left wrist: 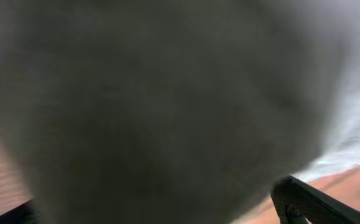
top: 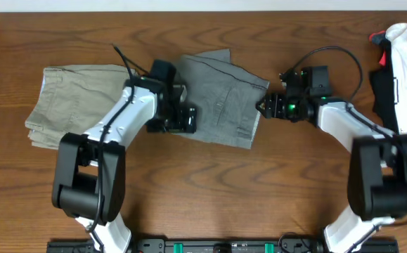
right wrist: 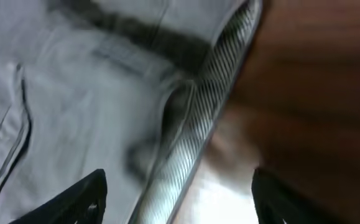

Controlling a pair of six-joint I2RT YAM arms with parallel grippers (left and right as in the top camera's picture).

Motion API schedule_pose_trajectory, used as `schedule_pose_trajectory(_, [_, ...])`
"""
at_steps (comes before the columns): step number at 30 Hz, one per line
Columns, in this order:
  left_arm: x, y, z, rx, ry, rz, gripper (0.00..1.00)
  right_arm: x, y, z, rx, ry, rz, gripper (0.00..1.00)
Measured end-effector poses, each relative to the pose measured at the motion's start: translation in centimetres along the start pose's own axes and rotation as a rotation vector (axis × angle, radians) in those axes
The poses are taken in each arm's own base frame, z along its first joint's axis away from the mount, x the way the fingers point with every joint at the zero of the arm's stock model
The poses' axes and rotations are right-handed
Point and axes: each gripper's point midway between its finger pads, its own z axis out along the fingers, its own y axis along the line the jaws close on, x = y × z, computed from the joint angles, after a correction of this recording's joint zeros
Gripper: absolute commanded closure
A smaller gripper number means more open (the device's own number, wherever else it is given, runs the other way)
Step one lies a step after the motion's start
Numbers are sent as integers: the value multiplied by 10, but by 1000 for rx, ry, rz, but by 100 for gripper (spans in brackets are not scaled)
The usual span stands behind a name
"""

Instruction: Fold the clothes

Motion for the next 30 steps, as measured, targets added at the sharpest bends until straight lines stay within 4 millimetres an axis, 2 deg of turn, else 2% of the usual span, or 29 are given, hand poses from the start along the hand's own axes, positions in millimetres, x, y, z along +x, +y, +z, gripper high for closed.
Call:
schedule_pose_trajectory(2, [1,1,3,0,0,-4,18,-3,2,10,-45,-11,-2,30])
schedule_pose_trajectory(5, [-2,1,4,2,-15,-7,41,-11,11,19,-100,-44,-15,45])
schedule_pose_trajectory(7, [-3,0,4,3,-21,-5,55,-13,17,28,-135,-52,-19,62])
schedule_pose_trajectory(10, [-2,1,4,2,-17,-9,68,-13,23,36,-156,-60,-18,96])
schedule_pose_trajectory(11, [-2,1,4,2,-16,-9,69,-12,24,37,-159,-56,-19,99])
schedule_pose_trajectory(15, [0,3,4,-8,-9,-12,72,-2,24,38,-160,-15,14,99])
schedule_pose_trajectory(18, [0,7,3,-20,-7,-21,73,19,16,26,-125,82,70,99])
schedule_pose_trajectory(21, [-3,14,1,-23,-18,-39,71,40,11,-5,-70,166,107,99])
schedule_pose_trajectory(25, [-15,27,-5,-25,-59,-70,53,58,21,-59,17,218,64,99])
schedule_pose_trajectory(27, [-22,32,-10,-27,-83,-84,48,65,29,-78,42,229,32,98])
schedule_pose_trajectory(28, [-27,34,-14,-30,-98,-90,43,70,33,-84,55,240,17,88])
schedule_pose_trajectory(30, [-36,37,-22,-33,-126,-94,39,80,43,-91,65,264,-8,57])
